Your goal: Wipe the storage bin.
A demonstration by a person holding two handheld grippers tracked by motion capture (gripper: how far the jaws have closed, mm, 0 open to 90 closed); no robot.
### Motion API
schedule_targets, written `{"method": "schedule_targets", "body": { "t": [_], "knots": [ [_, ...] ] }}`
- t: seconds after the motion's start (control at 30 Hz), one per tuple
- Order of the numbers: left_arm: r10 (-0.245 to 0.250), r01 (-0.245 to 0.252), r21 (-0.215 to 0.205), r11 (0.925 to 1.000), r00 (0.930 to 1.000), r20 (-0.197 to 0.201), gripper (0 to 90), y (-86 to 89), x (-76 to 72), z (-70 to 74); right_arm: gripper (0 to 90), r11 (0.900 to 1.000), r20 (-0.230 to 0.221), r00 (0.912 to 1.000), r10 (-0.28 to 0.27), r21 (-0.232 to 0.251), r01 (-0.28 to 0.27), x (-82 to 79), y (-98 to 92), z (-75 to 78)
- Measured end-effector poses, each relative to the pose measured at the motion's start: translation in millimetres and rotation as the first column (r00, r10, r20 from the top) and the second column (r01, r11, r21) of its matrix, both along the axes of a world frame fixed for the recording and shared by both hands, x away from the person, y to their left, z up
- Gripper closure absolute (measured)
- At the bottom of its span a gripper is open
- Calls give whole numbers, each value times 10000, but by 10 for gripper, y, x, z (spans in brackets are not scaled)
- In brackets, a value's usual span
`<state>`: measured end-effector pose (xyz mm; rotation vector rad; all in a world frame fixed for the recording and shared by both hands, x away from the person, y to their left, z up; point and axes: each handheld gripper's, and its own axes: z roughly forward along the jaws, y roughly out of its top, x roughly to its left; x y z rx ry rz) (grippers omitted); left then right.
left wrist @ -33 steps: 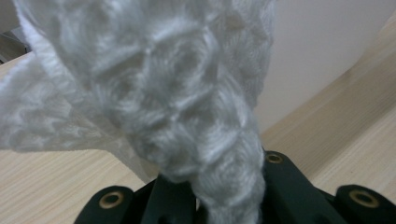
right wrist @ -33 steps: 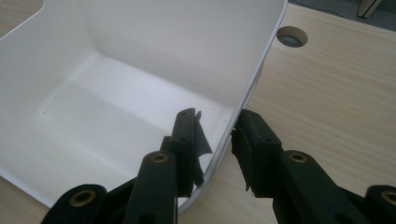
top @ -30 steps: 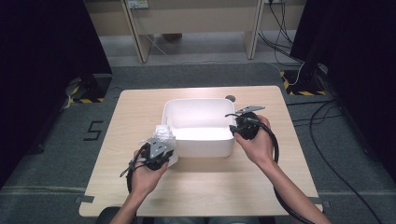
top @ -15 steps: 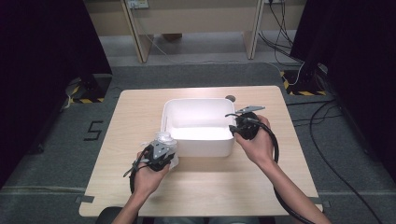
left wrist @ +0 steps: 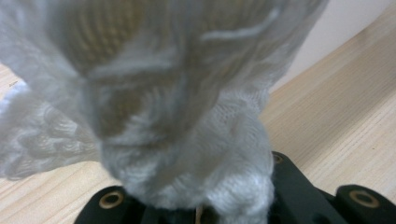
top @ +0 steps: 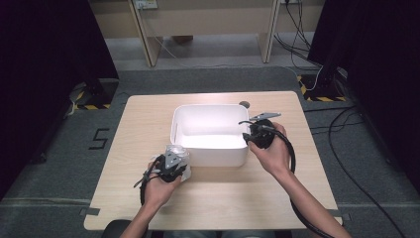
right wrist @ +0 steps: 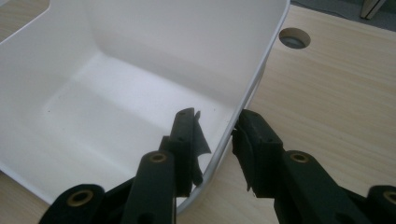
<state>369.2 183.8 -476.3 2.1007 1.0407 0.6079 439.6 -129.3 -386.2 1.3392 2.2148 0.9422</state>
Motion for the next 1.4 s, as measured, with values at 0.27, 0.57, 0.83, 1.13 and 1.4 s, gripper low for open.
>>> {"method": "schedule_targets", "body": {
  "t": [0.27,0.57,0.83,1.13,1.4],
  "knots": [
    [-84,87,-223,9997,9999,110,817,-8,-16,61,684,10000,-24,10000,-18,57,18,2,2,-1],
    [-197,211,-389,9990,9991,377,817,-46,-48,206,682,10000,-5,10000,10,99,-10,4,16,-5],
    [-312,344,-459,9984,9972,684,817,-92,-73,346,680,9999,-9,10000,23,134,-23,5,22,-7],
    [-419,448,-339,9984,9956,840,817,-132,-76,432,677,9998,12,10000,34,179,-34,6,16,-10],
    [-400,414,-181,9990,9963,754,817,-142,-60,364,673,9999,53,10000,83,151,-83,6,25,-11]
  ]
}}
